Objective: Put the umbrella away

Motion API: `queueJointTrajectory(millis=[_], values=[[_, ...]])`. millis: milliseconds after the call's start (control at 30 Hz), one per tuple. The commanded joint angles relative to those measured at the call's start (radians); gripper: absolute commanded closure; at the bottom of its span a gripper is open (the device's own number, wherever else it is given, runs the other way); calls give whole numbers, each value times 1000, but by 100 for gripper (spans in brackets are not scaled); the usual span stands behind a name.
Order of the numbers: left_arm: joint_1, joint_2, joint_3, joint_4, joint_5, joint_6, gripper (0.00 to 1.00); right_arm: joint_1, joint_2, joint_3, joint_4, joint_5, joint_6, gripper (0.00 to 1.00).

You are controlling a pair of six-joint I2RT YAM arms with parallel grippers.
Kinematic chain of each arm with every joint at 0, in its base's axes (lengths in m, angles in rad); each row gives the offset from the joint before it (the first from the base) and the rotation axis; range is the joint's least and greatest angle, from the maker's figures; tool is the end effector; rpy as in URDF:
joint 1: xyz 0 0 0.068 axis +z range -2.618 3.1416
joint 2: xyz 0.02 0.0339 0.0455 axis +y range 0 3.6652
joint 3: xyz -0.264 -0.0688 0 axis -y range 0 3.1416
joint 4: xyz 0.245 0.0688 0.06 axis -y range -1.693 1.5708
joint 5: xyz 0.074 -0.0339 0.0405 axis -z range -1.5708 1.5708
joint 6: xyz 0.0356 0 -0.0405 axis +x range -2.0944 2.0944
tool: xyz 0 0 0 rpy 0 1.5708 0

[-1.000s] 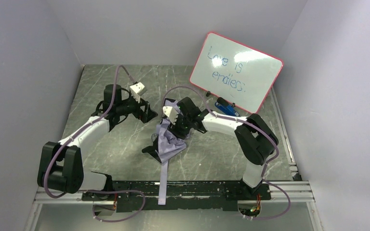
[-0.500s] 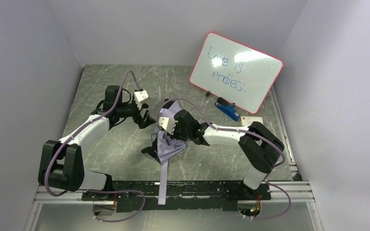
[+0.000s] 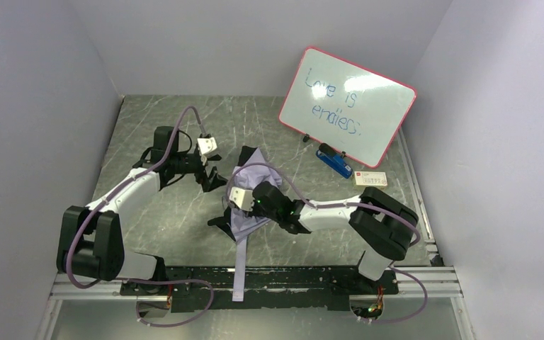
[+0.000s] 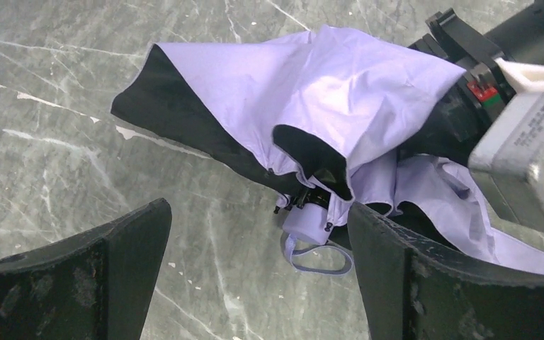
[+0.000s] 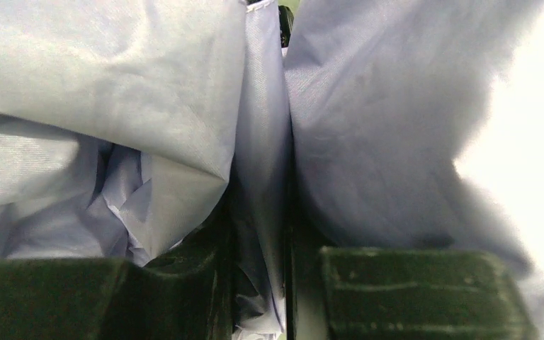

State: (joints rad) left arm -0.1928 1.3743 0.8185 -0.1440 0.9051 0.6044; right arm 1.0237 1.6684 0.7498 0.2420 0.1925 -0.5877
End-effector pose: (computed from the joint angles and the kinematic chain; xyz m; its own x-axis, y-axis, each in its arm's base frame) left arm 0.2711 -0.0814 0.2323 -0.1173 0.3805 -0.9173 0.9425 0.3338 0.0179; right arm 0.1760 0.2758 0.1497 0.1507 -0.7988 -0.5825 -0.8136 0.2345 -0.5320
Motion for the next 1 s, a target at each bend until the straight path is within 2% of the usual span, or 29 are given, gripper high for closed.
queueJointTrajectory(millis=[0,233,633,967], values=[[-1,15,55,48,68,0,2,51,45,-65,-52,59,-30,100],[-34,53,175,17,73,16,2,136,84,-98,17,186,-101,100],[-165,136,226,-195,43,236,2,232,131,-101,62,256,-86,100],[-280,264,234,-449,-69,520,2,249,109,-114,74,295,-92,100]])
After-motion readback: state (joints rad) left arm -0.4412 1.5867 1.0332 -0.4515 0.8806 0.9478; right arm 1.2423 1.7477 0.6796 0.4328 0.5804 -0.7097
